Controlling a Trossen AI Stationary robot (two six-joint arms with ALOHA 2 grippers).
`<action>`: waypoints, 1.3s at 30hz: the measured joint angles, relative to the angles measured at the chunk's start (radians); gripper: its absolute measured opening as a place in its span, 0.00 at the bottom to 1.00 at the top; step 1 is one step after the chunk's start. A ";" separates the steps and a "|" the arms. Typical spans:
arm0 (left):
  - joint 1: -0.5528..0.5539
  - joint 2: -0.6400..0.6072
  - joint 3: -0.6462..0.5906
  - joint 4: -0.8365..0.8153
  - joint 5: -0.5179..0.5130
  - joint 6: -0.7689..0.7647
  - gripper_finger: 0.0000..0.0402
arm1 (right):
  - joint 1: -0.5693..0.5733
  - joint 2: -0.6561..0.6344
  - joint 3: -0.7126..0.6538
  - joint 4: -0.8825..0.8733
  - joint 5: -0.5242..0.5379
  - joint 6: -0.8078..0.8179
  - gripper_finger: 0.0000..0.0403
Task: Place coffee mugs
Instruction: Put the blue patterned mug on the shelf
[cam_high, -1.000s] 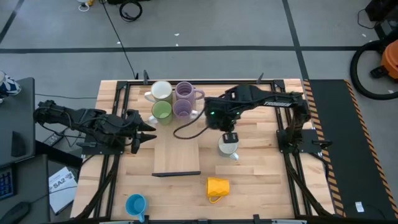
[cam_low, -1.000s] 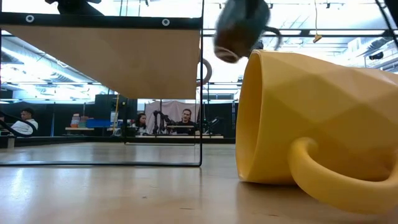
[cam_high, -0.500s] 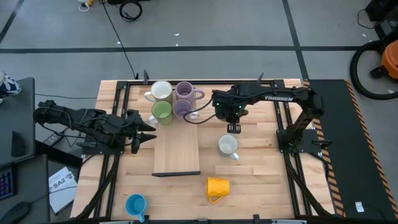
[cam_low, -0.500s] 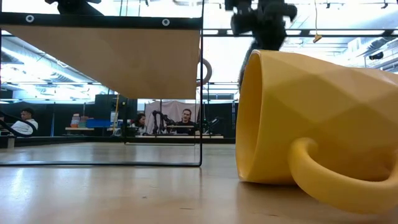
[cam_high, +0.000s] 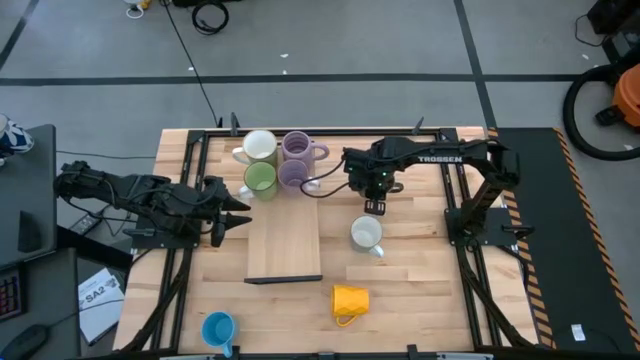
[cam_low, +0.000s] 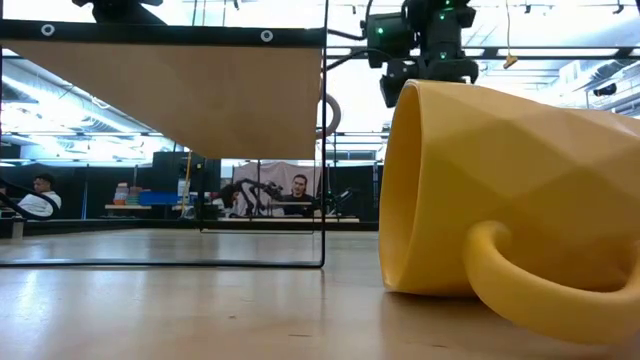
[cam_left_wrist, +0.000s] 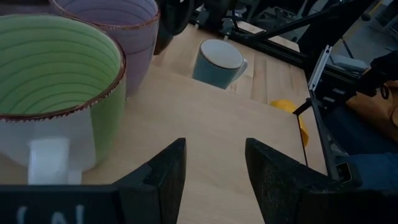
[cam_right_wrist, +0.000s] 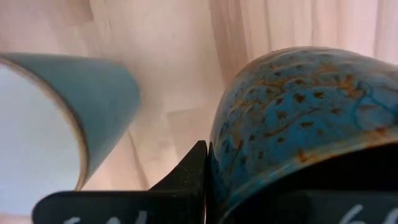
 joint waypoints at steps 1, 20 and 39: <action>0.000 0.000 0.000 0.000 0.000 0.000 0.43 | -0.002 0.000 -0.008 0.010 0.001 0.000 0.12; 0.000 0.000 0.000 0.000 0.000 0.000 0.43 | -0.008 0.000 -0.123 0.063 -0.041 0.000 0.16; 0.000 0.000 0.000 0.000 0.000 0.000 0.43 | -0.007 0.000 -0.121 0.088 -0.089 0.000 0.34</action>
